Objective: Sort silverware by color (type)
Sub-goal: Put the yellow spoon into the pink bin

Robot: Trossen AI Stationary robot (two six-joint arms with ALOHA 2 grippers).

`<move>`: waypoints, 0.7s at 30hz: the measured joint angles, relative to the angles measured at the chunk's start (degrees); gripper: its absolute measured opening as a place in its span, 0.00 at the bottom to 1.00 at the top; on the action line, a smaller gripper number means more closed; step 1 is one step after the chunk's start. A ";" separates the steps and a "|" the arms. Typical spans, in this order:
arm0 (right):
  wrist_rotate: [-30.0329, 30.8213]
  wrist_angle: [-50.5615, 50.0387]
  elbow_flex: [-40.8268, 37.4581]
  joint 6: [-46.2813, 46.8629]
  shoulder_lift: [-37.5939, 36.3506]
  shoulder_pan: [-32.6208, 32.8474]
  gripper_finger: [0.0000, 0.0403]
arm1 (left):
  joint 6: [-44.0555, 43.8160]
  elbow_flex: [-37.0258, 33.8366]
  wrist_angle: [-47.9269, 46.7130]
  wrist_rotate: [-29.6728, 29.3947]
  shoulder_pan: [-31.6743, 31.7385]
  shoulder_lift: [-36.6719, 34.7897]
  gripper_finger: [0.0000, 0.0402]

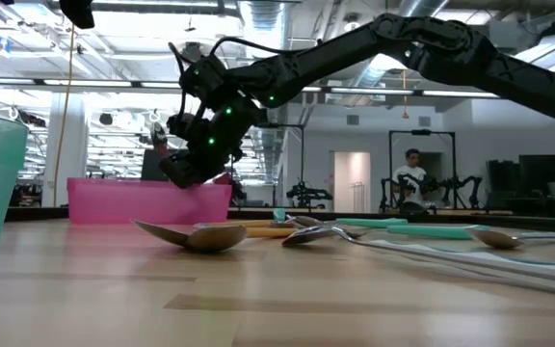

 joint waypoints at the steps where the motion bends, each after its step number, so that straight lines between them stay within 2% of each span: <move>1: 0.60 -0.16 0.00 -0.87 0.00 0.04 0.17 | 0.01 0.00 0.01 -0.01 0.00 0.00 0.47; 21: 1.05 1.81 -0.04 -16.65 0.11 0.72 0.19 | 0.48 0.00 0.01 -0.73 0.00 0.00 0.47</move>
